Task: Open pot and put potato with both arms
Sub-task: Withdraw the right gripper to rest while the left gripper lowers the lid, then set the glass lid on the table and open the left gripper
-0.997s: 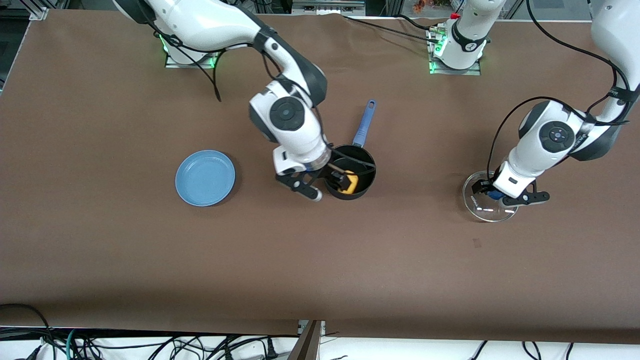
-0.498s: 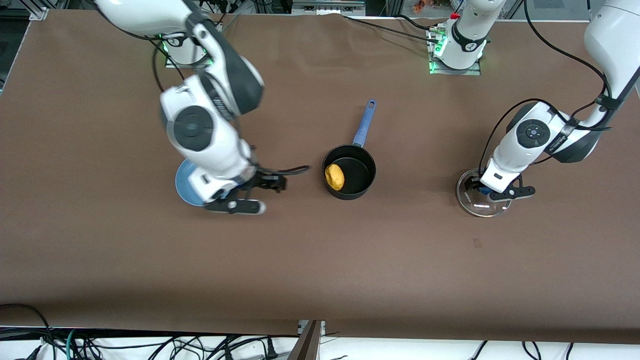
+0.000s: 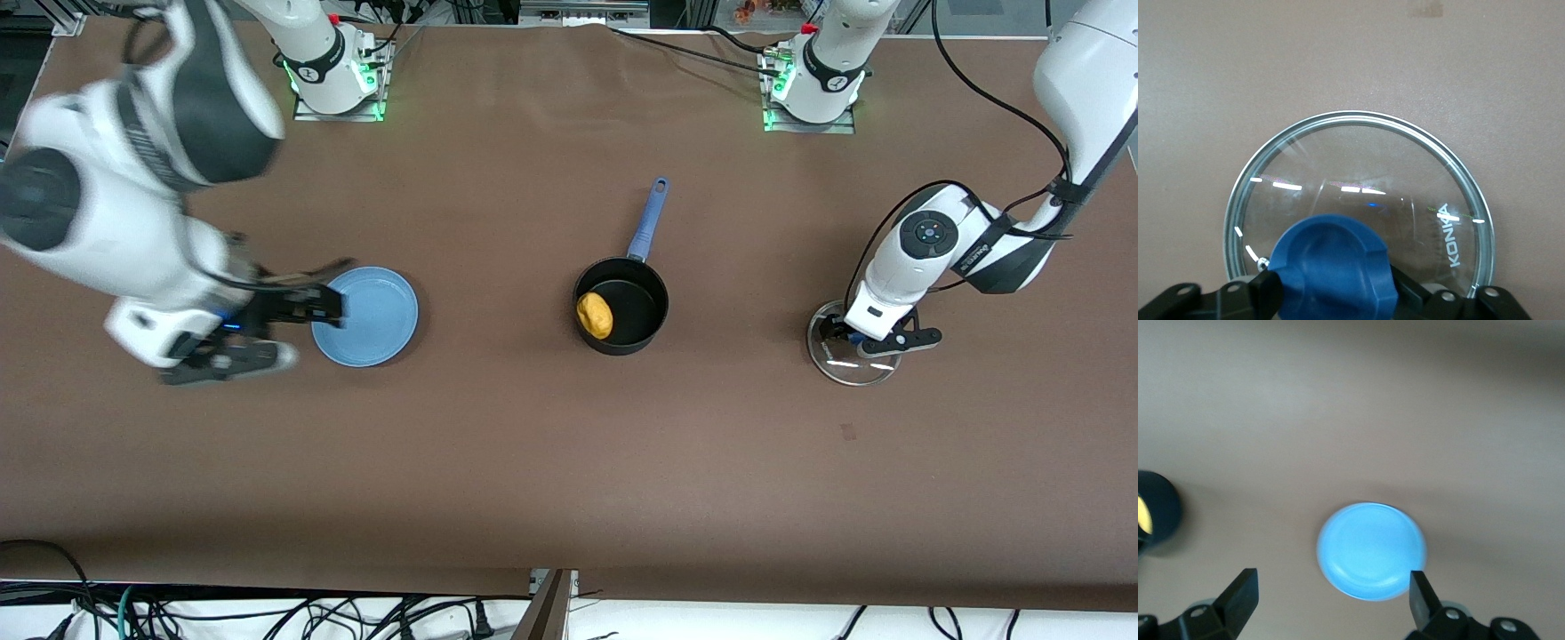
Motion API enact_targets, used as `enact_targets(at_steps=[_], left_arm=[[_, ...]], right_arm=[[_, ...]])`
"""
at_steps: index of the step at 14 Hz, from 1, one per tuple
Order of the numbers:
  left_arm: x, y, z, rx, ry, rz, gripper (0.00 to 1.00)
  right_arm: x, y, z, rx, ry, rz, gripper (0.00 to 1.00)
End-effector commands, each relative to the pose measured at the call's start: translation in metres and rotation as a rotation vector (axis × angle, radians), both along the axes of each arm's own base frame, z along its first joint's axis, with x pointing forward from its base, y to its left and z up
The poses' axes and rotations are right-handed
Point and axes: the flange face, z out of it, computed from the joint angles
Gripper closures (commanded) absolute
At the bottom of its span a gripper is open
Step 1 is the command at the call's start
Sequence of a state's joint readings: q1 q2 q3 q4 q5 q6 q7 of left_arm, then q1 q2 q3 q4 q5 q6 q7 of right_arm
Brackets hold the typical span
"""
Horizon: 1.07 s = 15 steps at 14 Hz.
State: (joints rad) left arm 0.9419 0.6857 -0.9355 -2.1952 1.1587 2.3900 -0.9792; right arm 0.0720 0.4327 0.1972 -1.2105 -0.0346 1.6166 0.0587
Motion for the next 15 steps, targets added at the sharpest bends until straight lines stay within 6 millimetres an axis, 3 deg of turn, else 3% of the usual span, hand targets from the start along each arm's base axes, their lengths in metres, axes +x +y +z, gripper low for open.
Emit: enact_targets(at_steps=[1,3,5,6,7,10,15], left_arm=[[-0.002,-0.004,-0.006,-0.002,-0.013,-0.004,0.17],[0.0,-0.003,-0.004,0.0,-0.019,-0.004,0.08],[0.004,-0.002,0.001,0.005,-0.028,-0.011,0.0],[0.006,-0.002,0.004,0.004,-0.035,-0.008,0.0],[0.011,0.0,0.008,0.005,-0.046,0.0,0.0],[0.018,-0.003,0.018,-0.002,-0.069,0.01,0.0],[0.034,-0.006,0.04,-0.016,-0.113,0.012,0.0]], right_arm=[[-0.027,-0.041,0.02,-0.026,-0.002,0.039,0.0],[-0.038,-0.071,0.025,-0.051,0.002,-0.013,0.0],[-0.049,-0.083,0.032,-0.052,-0.003,-0.03,0.0],[-0.051,-0.091,0.034,-0.058,-0.001,-0.042,0.0],[-0.056,-0.102,0.051,-0.061,-0.029,-0.06,0.0],[-0.067,-0.118,0.075,-0.062,-0.065,-0.085,0.0],[-0.075,-0.124,0.07,-0.076,0.0,-0.054,0.0]])
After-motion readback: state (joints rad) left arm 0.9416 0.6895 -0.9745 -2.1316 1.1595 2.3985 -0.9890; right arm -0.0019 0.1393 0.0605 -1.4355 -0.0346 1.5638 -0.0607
